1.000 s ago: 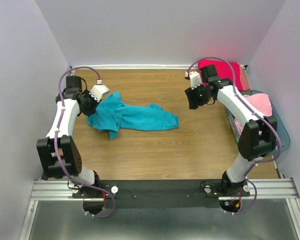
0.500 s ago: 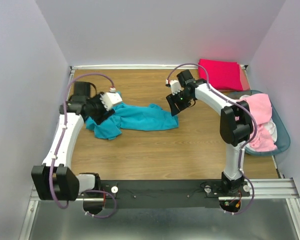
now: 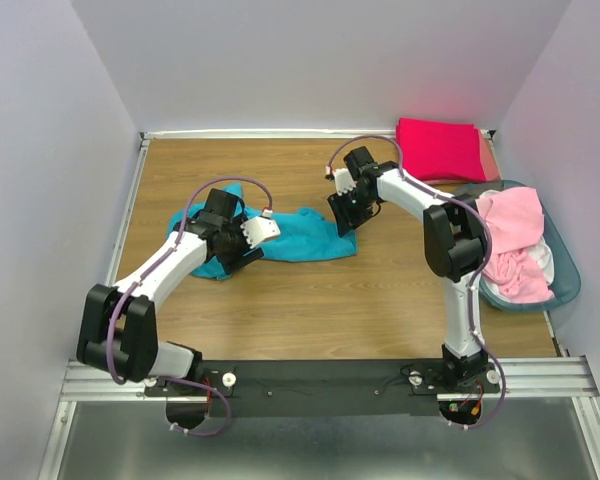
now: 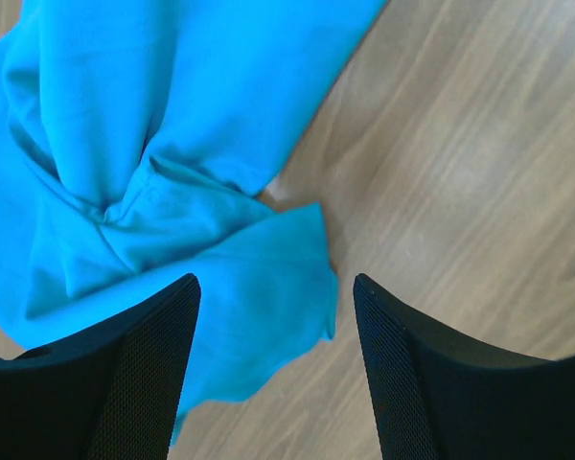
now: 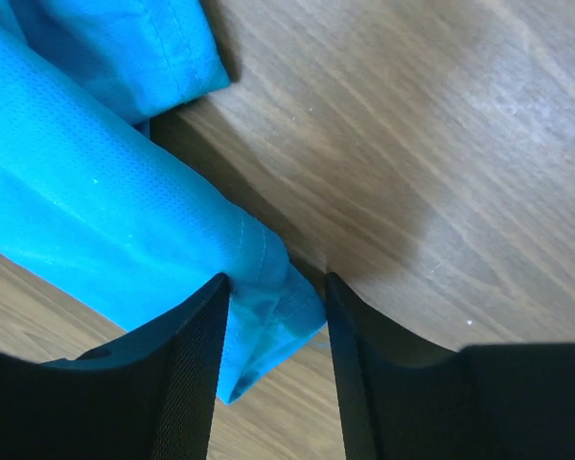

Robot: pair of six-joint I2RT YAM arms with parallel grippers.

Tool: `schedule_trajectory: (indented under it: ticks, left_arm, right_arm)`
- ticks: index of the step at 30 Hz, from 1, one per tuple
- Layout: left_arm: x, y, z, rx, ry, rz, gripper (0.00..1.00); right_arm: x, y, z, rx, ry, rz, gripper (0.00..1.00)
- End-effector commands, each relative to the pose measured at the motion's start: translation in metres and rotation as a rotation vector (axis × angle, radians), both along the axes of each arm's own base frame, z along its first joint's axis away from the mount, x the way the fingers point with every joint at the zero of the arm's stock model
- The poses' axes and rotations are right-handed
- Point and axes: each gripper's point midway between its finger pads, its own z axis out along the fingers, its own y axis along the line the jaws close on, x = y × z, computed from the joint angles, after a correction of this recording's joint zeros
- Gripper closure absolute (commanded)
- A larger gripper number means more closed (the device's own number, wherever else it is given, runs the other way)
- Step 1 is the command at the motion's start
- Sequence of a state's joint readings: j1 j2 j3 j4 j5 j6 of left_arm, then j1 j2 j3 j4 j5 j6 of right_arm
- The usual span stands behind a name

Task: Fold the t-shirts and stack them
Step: Flatten out the tshirt

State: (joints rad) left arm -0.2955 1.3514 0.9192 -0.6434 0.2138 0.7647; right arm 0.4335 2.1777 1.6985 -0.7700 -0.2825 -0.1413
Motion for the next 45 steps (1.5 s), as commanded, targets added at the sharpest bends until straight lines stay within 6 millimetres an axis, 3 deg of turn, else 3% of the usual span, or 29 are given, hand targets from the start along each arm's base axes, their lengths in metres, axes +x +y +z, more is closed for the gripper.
schedule_trajectory:
  ticks: [1, 3, 6, 9, 10, 12, 14, 15, 17, 19, 20, 22, 23, 26, 33, 34, 36, 37, 38, 39, 40, 43, 45]
  left_arm:
    - [0.017, 0.015, -0.019, 0.104, -0.045, 0.075, 0.27]
    - [0.018, 0.025, -0.027, 0.162, -0.04, 0.104, 0.31]
    - [0.017, 0.038, -0.032, 0.239, -0.032, 0.111, 0.35]
    - [0.013, 0.045, -0.033, 0.264, -0.019, 0.107, 0.47]
    - [0.015, 0.046, -0.028, 0.254, -0.031, 0.109, 0.6]
    - [0.021, 0.048, -0.013, 0.21, -0.054, 0.127, 0.77]
    - [0.034, 0.051, 0.022, 0.168, -0.141, 0.157, 1.0]
    - [0.037, 0.048, 0.034, 0.127, -0.16, 0.149, 1.0]
    - [0.046, 0.061, 0.064, 0.094, -0.224, 0.172, 1.0]
    - [0.046, 0.074, 0.074, 0.095, -0.232, 0.182, 1.0]
    - [0.05, 0.092, 0.08, 0.119, -0.243, 0.199, 1.0]
    - [0.048, 0.108, 0.076, 0.147, -0.223, 0.217, 1.0]
    - [0.047, 0.128, 0.073, 0.171, -0.218, 0.242, 1.0]
    - [0.046, 0.146, 0.057, 0.203, -0.192, 0.27, 1.0]
    - [0.039, 0.147, 0.013, 0.206, -0.1, 0.282, 0.97]
    - [0.04, 0.151, 0.011, 0.208, -0.102, 0.289, 0.97]
    - [0.04, 0.151, 0.006, 0.202, -0.089, 0.292, 0.89]
    - [0.038, 0.15, 0.005, 0.187, -0.075, 0.297, 0.82]
    - [0.041, 0.149, 0.008, 0.176, -0.078, 0.295, 0.68]
    - [0.039, 0.148, 0.009, 0.164, -0.067, 0.3, 0.62]
    - [0.04, 0.146, 0.013, 0.141, -0.069, 0.299, 0.57]
    - [0.038, 0.132, 0.034, 0.057, -0.067, 0.271, 0.52]
    - [0.035, 0.123, 0.053, 0.017, -0.089, 0.235, 0.52]
  right_arm:
    - [0.005, 0.008, -0.011, 0.004, 0.009, -0.014, 0.49]
    - [0.002, 0.007, -0.015, 0.001, 0.022, -0.01, 0.63]
    - [0.0, 0.006, -0.017, -0.006, 0.025, -0.003, 0.75]
    - [0.003, -0.001, -0.012, -0.03, -0.002, -0.006, 0.96]
    - [0.004, -0.004, -0.009, -0.04, -0.013, -0.012, 0.99]
    - [0.007, -0.014, 0.002, -0.057, -0.048, -0.018, 0.99]
    - [0.01, -0.024, 0.011, -0.07, -0.075, -0.031, 0.99]
    - [0.014, -0.034, 0.017, -0.075, -0.091, -0.048, 0.99]
    - [0.019, -0.049, 0.032, -0.086, -0.131, -0.07, 0.99]
    - [0.028, -0.072, 0.041, -0.089, -0.15, -0.109, 1.0]
    - [0.029, -0.081, 0.048, -0.089, -0.163, -0.123, 0.99]
    - [0.032, -0.104, 0.052, -0.118, -0.175, -0.139, 0.99]
    - [0.03, -0.114, 0.052, -0.14, -0.182, -0.133, 0.99]
    - [0.018, -0.118, 0.05, -0.158, -0.174, -0.102, 0.99]
    - [-0.02, -0.122, 0.034, -0.155, -0.098, -0.023, 0.99]
    - [-0.032, -0.127, 0.024, -0.173, -0.069, -0.012, 0.99]
    - [-0.042, -0.134, 0.019, -0.201, -0.057, 0.009, 1.0]
    - [-0.046, -0.135, 0.02, -0.2, -0.055, 0.016, 0.98]
    - [-0.052, -0.136, 0.018, -0.201, -0.042, 0.022, 0.93]
    - [-0.055, -0.136, 0.019, -0.201, -0.038, 0.031, 0.86]
    - [-0.056, -0.136, 0.024, -0.194, -0.048, 0.032, 0.69]
    - [-0.046, -0.131, 0.044, -0.17, -0.091, 0.019, 0.51]
    - [-0.028, -0.124, 0.066, -0.141, -0.153, -0.001, 0.49]
